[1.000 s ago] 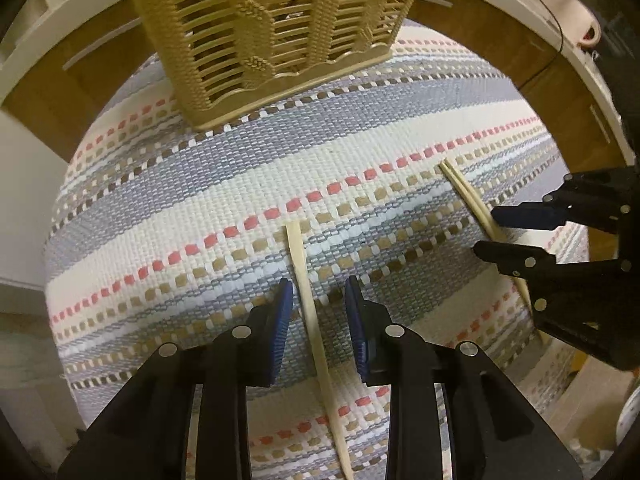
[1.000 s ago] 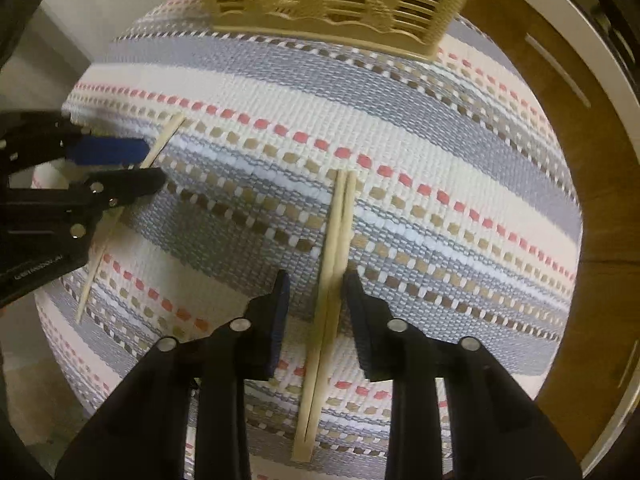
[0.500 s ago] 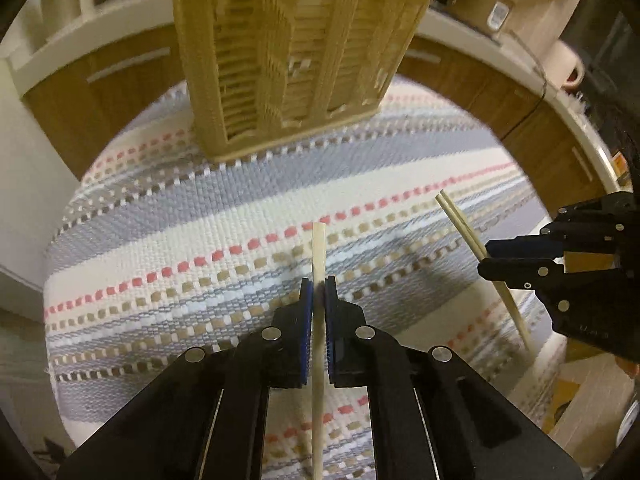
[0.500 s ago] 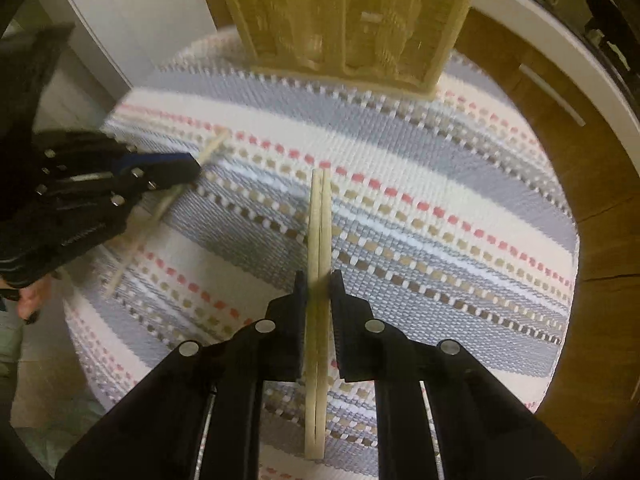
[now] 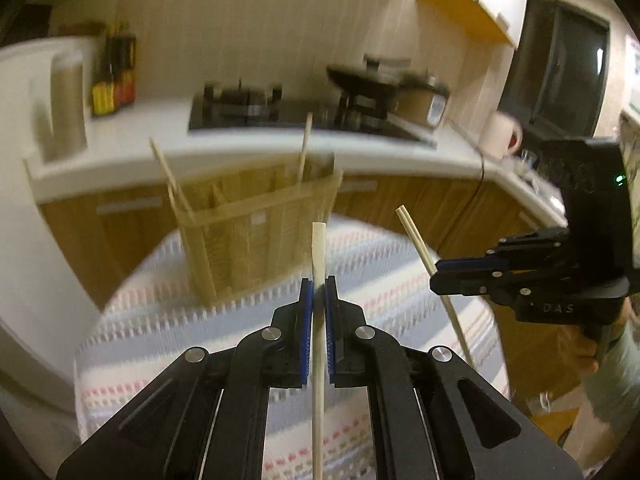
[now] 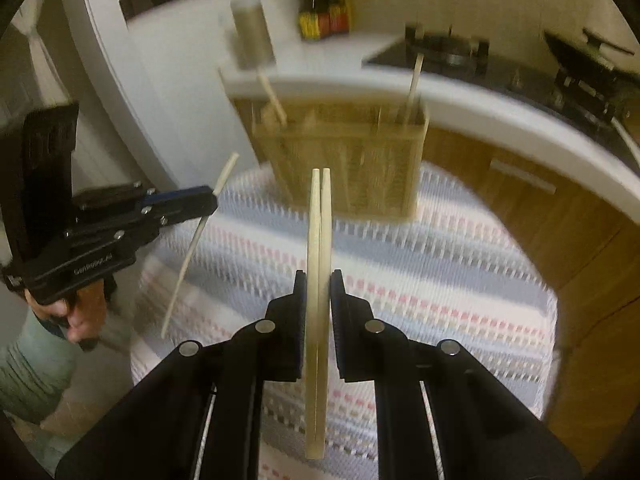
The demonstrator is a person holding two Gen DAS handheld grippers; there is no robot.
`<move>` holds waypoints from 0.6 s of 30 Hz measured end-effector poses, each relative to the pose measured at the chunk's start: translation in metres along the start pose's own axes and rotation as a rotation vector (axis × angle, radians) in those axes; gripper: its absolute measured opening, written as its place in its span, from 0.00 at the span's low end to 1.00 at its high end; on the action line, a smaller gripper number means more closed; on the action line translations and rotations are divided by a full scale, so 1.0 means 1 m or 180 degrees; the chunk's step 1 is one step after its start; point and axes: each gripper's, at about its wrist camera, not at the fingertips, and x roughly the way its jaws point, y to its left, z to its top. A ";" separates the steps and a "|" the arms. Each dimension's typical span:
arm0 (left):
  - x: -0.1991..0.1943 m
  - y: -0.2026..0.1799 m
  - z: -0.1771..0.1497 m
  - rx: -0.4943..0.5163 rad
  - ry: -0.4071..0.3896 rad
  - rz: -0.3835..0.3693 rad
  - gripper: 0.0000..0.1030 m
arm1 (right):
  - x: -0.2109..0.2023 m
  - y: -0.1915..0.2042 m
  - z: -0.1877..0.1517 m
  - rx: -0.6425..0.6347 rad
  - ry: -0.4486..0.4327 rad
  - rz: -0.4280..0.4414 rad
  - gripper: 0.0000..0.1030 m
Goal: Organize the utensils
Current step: 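Carry the chopsticks in both tools into the caddy and open both tools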
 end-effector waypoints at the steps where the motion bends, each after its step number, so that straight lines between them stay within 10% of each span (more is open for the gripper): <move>1: -0.006 0.000 0.008 0.0002 -0.0112 0.0000 0.04 | -0.005 -0.002 0.006 0.0015 -0.0092 0.0014 0.10; 18: -0.006 0.053 0.124 -0.0482 -0.1394 0.0075 0.04 | -0.031 -0.029 0.128 0.0157 -0.1268 -0.0135 0.10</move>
